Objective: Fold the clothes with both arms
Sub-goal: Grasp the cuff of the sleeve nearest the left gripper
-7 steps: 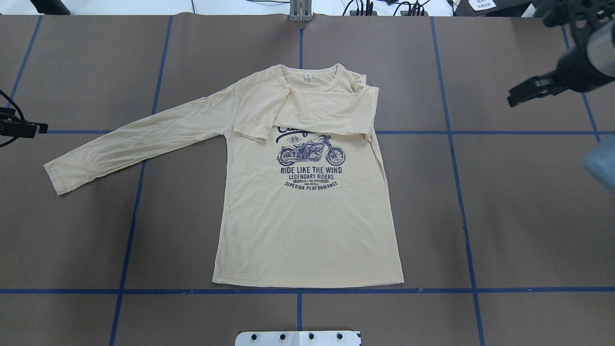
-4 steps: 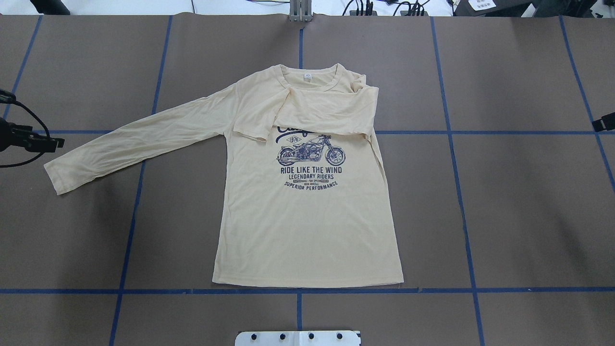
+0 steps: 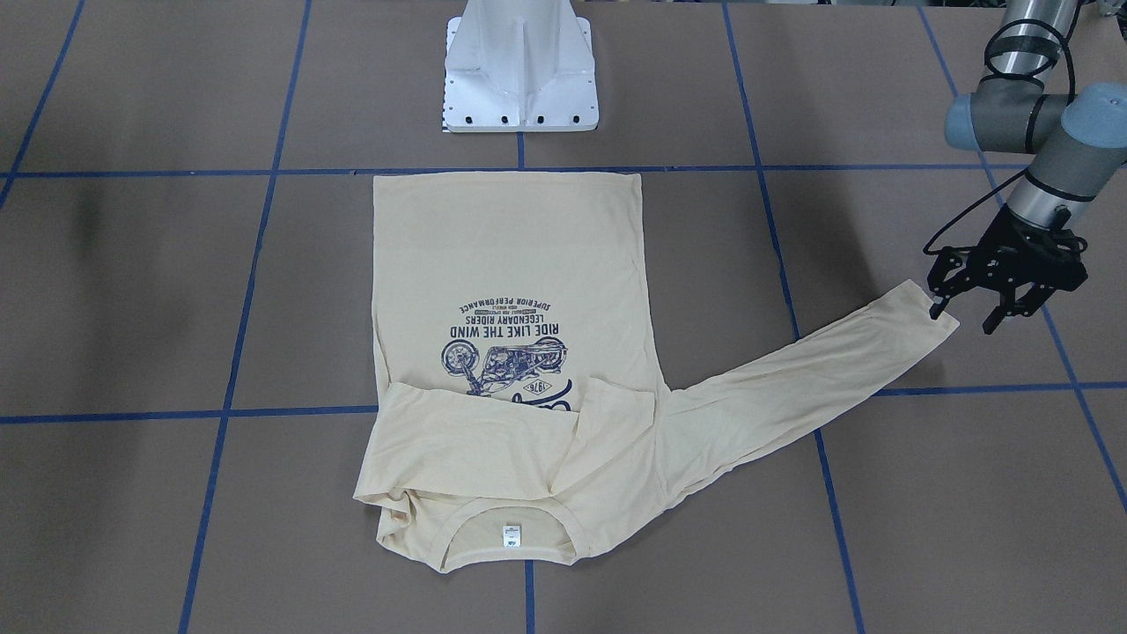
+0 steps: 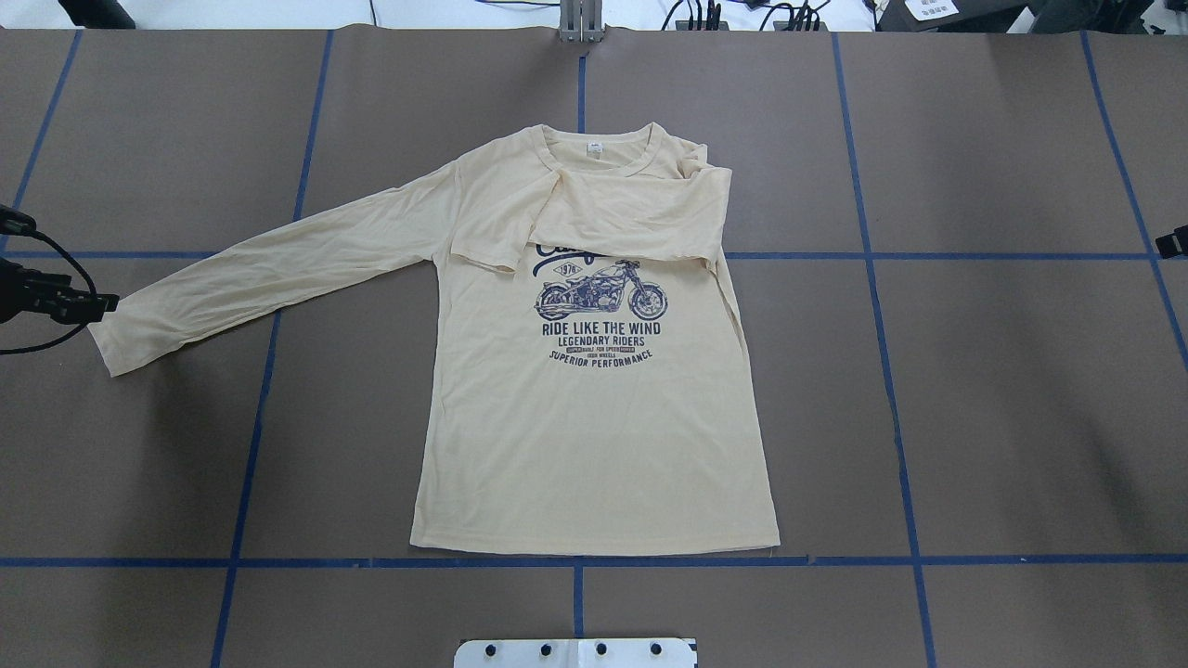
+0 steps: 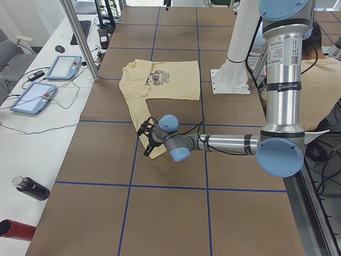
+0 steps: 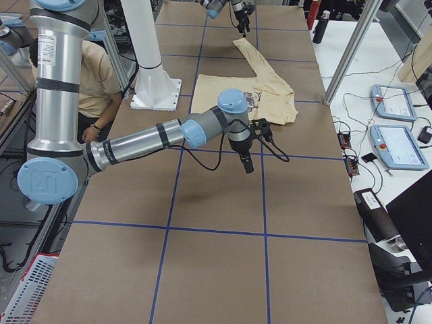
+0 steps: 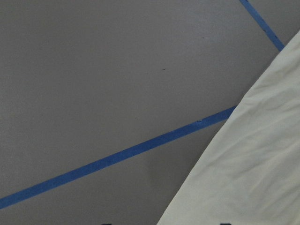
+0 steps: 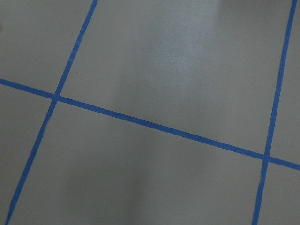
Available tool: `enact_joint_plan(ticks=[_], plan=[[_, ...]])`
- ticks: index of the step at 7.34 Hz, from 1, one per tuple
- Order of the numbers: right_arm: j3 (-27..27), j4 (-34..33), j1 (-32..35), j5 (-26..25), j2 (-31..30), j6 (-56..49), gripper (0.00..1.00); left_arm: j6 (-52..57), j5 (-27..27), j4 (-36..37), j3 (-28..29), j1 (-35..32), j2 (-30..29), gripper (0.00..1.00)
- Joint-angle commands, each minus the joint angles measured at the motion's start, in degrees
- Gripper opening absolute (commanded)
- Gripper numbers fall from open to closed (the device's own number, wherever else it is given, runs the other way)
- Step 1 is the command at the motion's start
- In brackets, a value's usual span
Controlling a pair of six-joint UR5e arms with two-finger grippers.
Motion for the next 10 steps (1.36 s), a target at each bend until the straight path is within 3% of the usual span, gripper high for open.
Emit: enact_joint_plan(ticks=[1,10], plan=[[0.1,0.0,0.0,-0.1,0.0,0.0,1.00,0.1,0.0,-1.3,2.2,0.1,0.1,0.64],[0.1,0.0,0.0,-0.3,-0.4,0.1,1.00,0.1,0.1,-4.0,5.0,2.8,0.1,0.61]])
